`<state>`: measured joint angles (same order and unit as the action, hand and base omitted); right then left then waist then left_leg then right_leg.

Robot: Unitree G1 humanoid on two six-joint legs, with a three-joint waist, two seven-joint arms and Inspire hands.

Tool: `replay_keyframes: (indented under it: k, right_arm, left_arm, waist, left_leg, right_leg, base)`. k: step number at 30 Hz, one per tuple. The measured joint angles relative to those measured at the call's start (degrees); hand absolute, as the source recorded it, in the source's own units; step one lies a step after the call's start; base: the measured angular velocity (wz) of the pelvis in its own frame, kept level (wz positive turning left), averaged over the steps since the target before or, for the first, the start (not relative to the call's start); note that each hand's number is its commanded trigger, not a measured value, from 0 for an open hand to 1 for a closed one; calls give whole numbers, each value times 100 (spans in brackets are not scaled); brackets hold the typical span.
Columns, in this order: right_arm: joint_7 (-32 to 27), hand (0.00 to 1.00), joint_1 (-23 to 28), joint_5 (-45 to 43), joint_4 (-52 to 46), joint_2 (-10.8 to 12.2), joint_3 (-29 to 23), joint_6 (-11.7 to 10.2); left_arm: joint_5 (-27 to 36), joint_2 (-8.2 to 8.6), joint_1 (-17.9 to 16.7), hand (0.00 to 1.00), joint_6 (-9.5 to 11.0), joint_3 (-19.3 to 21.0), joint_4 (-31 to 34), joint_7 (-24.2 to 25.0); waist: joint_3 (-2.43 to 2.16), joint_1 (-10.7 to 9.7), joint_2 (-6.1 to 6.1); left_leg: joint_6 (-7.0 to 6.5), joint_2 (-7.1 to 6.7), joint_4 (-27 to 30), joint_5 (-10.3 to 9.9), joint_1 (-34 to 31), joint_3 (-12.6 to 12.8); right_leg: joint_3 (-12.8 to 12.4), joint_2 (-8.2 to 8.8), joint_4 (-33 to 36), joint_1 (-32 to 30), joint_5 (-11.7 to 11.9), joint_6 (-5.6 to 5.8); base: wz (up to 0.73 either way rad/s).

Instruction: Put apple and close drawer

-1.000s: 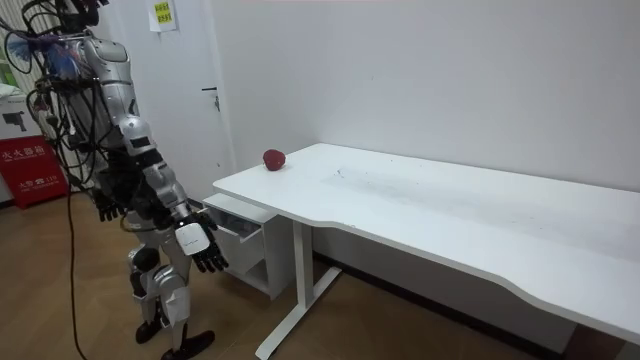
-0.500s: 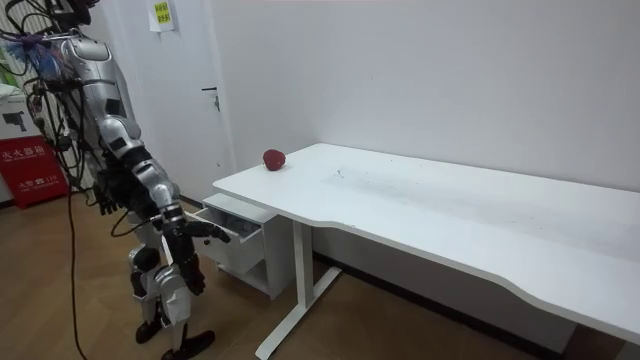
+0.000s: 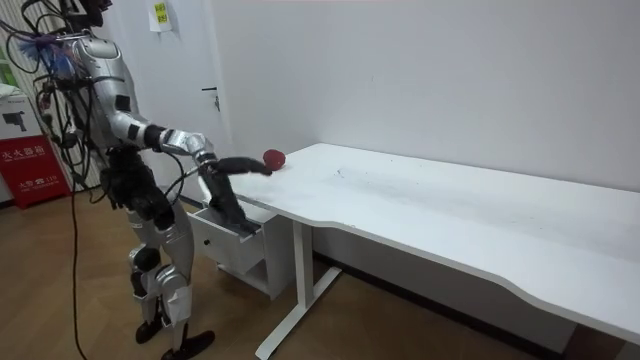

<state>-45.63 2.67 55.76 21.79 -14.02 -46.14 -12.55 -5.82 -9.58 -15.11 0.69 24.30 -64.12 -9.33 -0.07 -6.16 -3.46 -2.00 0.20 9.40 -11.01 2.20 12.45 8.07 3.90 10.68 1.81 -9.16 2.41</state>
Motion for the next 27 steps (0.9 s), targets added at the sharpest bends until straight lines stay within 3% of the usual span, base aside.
replay_keyframes:
  k: [3,7,11,13,17,23,27]
  right_arm:
    - [-229,0,-99,-1157,-522,-216,545,-7]
    - [-205,0,-113,-2492,-1123,-306,1169,103]
    - [221,0,-111,-2919,-1094,-381,1630,292]
    - [506,0,-110,-3337,-1025,-385,1993,411]
    - [916,0,-76,-3857,-886,-382,2345,483]
    - [1404,0,-73,-4279,-610,-384,3061,516]
    - [1691,0,-79,-4308,-322,-387,3218,513]
  left_arm:
    - [-60,1,13,0,-8,-281,-1,10]
    - [-150,0,47,0,-50,-554,-4,141]
    - [-152,-32,33,0,-98,-780,2,155]
    - [-208,-32,28,0,-135,-873,3,170]
    - [-278,-32,20,0,-186,-892,160,225]
    - [-265,-57,115,0,-142,-1212,263,222]
    - [-209,-46,89,0,-93,-1233,225,224]
  waist:
    - [-2,92,9]
    - [4,299,-16]
    - [31,345,-86]
    - [65,403,-150]
    - [47,508,-174]
    - [-10,669,-61]
    - [16,696,21]
  left_leg:
    - [12,8,-6,6,-29,32]
    - [17,19,-10,10,-58,60]
    - [18,19,-12,10,-63,-37]
    - [20,47,-23,11,-75,-43]
    - [19,56,-21,11,-103,-69]
    - [19,35,-18,11,-52,-73]
    - [20,42,-18,12,-56,-78]
  right_leg:
    - [-30,-11,17,-77,5,-8]
    - [-47,-18,15,-135,11,-17]
    - [67,-10,-12,-76,11,-17]
    - [88,-9,-16,-89,11,-17]
    - [144,1,-23,-107,12,-15]
    - [144,11,-105,-57,12,-15]
    - [146,8,-104,-21,12,-15]
  base:
    - [-6]
    - [-4]
    - [13]
    - [2]
    - [4]
    - [0]
    - [0]
